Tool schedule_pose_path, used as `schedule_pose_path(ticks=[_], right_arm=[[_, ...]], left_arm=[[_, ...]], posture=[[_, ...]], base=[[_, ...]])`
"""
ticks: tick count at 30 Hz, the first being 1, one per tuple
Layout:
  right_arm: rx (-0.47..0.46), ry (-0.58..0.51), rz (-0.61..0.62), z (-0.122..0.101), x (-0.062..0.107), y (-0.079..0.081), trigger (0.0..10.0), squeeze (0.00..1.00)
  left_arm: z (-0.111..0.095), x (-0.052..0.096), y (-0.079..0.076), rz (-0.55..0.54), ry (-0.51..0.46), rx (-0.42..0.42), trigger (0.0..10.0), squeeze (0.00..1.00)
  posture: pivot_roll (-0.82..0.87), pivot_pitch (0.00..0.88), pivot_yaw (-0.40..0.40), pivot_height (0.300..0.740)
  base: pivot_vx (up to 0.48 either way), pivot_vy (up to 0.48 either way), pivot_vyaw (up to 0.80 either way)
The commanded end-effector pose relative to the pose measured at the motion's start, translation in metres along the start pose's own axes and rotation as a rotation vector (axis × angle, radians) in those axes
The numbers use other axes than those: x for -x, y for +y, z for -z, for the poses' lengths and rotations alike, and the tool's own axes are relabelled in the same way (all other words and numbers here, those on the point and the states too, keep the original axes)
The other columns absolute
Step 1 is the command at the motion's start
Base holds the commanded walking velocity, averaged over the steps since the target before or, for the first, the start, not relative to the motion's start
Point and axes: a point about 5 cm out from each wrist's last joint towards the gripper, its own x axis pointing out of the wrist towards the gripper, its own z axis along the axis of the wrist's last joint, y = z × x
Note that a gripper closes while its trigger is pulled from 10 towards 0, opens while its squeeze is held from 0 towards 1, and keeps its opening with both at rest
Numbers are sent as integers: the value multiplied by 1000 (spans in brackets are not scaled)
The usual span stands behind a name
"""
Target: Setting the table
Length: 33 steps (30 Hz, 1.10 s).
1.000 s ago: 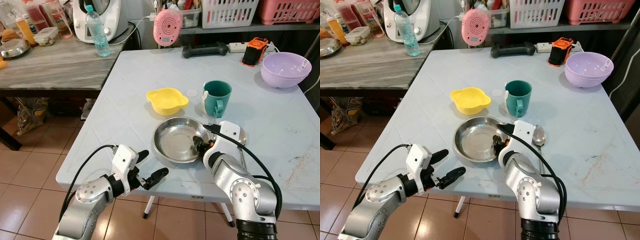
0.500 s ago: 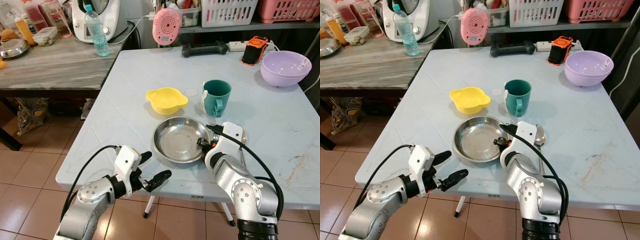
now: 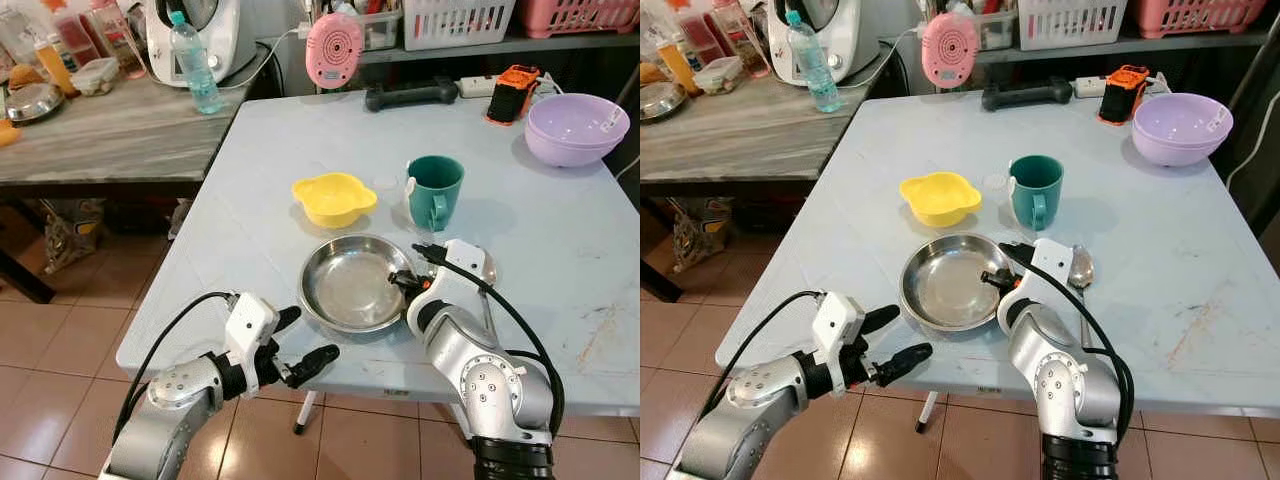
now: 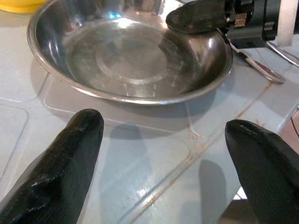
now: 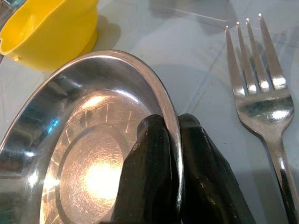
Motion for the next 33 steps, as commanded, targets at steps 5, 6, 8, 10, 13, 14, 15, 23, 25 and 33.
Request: schedule_pose_path(ticks=[5,6,8,10,13,14,15,23,25,33], right_arm=[[-78,115,-3,36,0,15,0,0],[-75,111,2,36,0,15,0,0],[-71,107,5,36,0,14,0,0],[-70,103,8,36,-1,14,0,0],[-62,89,21,34,-2,13,0,0],[-64,86,24,34,-2,12,0,0],[-65,85,25,33,-2,12,0,0],[-71,72,35,33,-3,12,0,0],[-72,71,36,34,-3,12,0,0],[-74,67,37,34,-4,12,0,0]], left_arm=[[0,7,5,-8,25,-15,10000,0],[-1,8,6,-8,26,-17,10000,0],[-1,9,6,-6,26,-18,10000,0],[-2,10,6,-5,26,-20,10000,0],[-6,13,5,-2,26,-22,10000,0],[-7,14,4,0,26,-24,10000,0],[-8,14,4,1,27,-24,10000,0],[-13,17,6,5,38,-30,10000,0],[-14,15,6,5,41,-30,10000,0],[-13,14,8,1,50,-26,10000,0]], posture=[[-124,81,168,740],[-118,80,171,740],[-114,80,173,740],[-111,80,178,740],[-107,84,184,740],[-104,88,188,740],[-104,89,189,740],[-98,94,204,740],[-98,94,205,740],[-94,95,206,740]], base=[[0,0,0],[0,0,0],[0,0,0],[0,0,0],[0,0,0],[0,0,0],[0,0,0],[0,0,0],[0,0,0],[0,0,0]])
